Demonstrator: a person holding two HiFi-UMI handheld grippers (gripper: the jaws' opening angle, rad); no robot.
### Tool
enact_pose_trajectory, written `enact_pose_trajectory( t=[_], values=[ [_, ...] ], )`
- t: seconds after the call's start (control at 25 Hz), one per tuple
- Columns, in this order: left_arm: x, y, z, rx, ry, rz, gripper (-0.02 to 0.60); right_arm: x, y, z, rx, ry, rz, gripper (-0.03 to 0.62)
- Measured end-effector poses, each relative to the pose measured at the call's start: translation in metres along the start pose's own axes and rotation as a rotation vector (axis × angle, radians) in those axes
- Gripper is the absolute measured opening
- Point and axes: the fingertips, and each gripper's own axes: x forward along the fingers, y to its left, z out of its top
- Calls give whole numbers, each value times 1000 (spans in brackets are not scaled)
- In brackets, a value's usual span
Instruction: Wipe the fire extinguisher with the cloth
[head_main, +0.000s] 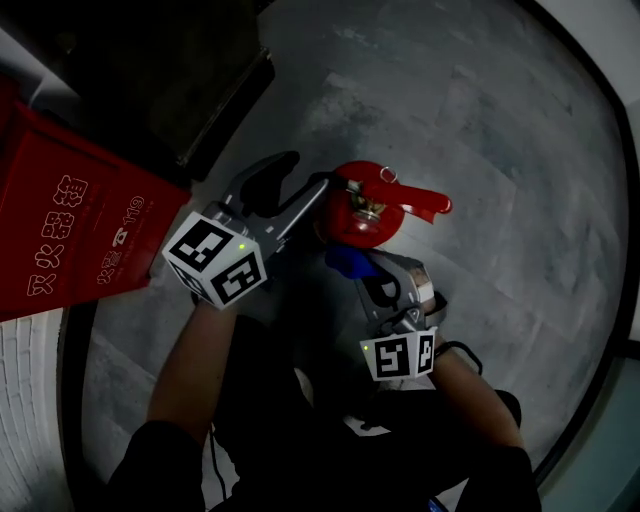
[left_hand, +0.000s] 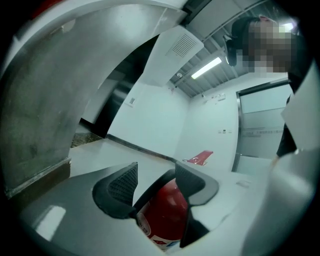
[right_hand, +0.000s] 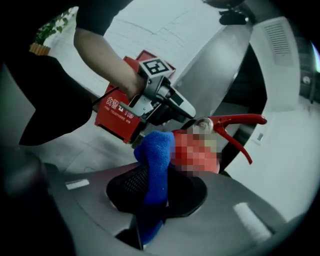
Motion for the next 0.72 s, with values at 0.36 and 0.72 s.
enact_pose_trajectory(
  t=[0.36,0.72],
  values=[
    [-19,5,-10,-20,-62,82,235,14,14,-25,510,41,-56,64],
    [-28,21,-34,-74,-111,132,233,50,54,-82,935,213,67,64]
  ],
)
